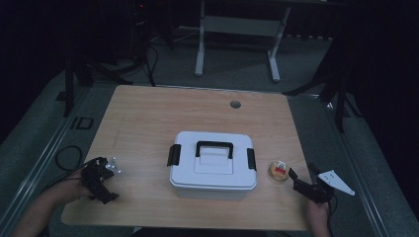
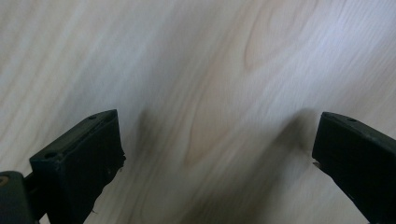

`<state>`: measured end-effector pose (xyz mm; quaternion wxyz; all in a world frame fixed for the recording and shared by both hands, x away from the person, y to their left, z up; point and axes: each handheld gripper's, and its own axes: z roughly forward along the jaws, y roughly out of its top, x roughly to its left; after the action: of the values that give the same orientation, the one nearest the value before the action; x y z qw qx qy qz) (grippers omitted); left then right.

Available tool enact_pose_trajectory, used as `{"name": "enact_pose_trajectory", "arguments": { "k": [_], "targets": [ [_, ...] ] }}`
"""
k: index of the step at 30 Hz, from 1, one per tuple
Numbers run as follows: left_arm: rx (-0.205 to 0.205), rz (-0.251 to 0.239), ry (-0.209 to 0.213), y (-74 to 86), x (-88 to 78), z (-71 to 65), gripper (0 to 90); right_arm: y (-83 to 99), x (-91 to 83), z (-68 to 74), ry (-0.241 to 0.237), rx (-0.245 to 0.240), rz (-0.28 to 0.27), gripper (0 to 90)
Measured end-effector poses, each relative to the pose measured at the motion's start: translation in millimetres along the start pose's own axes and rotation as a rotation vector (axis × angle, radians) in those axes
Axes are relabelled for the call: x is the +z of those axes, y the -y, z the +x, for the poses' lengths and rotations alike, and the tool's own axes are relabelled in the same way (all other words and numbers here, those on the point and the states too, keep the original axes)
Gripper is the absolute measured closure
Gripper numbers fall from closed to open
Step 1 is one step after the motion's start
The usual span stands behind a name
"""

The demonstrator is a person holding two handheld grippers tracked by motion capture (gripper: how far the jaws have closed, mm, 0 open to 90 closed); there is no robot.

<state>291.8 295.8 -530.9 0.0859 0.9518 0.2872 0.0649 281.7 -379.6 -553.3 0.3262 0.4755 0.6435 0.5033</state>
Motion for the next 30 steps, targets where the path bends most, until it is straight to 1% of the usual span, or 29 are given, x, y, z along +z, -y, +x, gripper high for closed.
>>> {"name": "enact_pose_trajectory", "arguments": {
  "k": [2,4,7,8,10,12,14,16,17,19,20,21,23,24,25,26,27,28,29,30],
  "targets": [
    [0.009,0.042,-0.004,-0.8,-0.3,-0.4,1.0,0.0,0.0,0.0,0.000,0.000,0.001,13.9],
    [0.010,0.063,-0.007,-1.4,-1.6,-0.4,1.0,0.0,0.0,0.0,0.000,0.000,0.001,13.9],
    [-0.001,0.073,-0.004,-3.0,-4.6,-0.7,1.0,0.0,0.0,0.0,0.001,0.000,0.001,13.9],
    [-0.015,0.080,0.007,-3.9,-5.9,-0.6,1.0,0.0,0.0,0.0,0.001,0.000,0.001,13.9],
    [-0.050,0.086,0.047,-5.7,-8.4,-0.4,1.0,0.0,0.0,0.0,0.001,0.000,0.002,13.9],
    [-0.055,0.105,0.071,-7.9,-10.9,-1.9,1.0,0.0,0.0,-0.1,0.001,0.000,0.001,13.9],
    [-0.038,0.135,0.083,-9.7,-12.4,-4.3,1.0,0.0,0.0,-0.1,0.001,0.000,0.001,13.9],
    [-0.030,0.169,0.106,-11.4,-13.7,-5.9,1.0,0.0,0.0,0.0,0.001,0.000,0.001,13.9],
    [-0.017,0.183,0.114,-12.3,-14.6,-6.7,1.0,0.0,0.0,0.1,0.002,-0.001,0.002,13.9],
    [-0.015,0.210,0.141,-14.0,-16.5,-7.1,1.0,0.0,0.1,0.2,0.002,-0.002,0.001,13.9],
    [-0.014,0.216,0.152,-15.0,-17.8,-7.2,1.0,0.0,0.0,0.2,0.002,-0.002,0.001,13.9],
    [-0.011,0.217,0.153,-15.6,-18.5,-7.2,1.0,0.0,0.0,0.1,0.002,-0.001,0.001,13.9],
    [0.001,0.235,0.139,-16.7,-20.1,-7.1,1.0,0.0,0.0,0.0,0.002,0.000,0.002,13.9],
    [0.006,0.246,0.144,-17.1,-21.1,-6.6,1.0,0.0,0.0,0.0,0.002,0.000,0.002,13.9],
    [0.003,0.260,0.150,-17.7,-22.8,-5.6,1.0,0.0,0.0,0.1,0.002,-0.001,0.002,13.9],
    [0.003,0.260,0.150,-17.7,-22.8,-5.6,1.1,0.0,0.0,0.1,0.002,-0.001,0.002,13.9],
    [0.004,0.270,0.159,-18.3,-24.6,-4.6,1.1,0.0,0.0,0.2,0.002,-0.001,0.002,13.9],
    [0.001,0.271,0.165,-18.6,-26.9,-3.5,1.1,0.0,0.0,0.1,0.001,-0.001,0.003,13.9],
    [-0.003,0.269,0.172,-18.6,-28.1,-2.8,3.5,0.0,-0.1,0.0,0.000,-0.001,0.002,13.9],
    [-0.003,0.272,0.174,-18.8,-30.3,-2.6,3.8,0.0,-0.1,-0.1,0.000,0.000,0.002,13.9]
  ]
}}
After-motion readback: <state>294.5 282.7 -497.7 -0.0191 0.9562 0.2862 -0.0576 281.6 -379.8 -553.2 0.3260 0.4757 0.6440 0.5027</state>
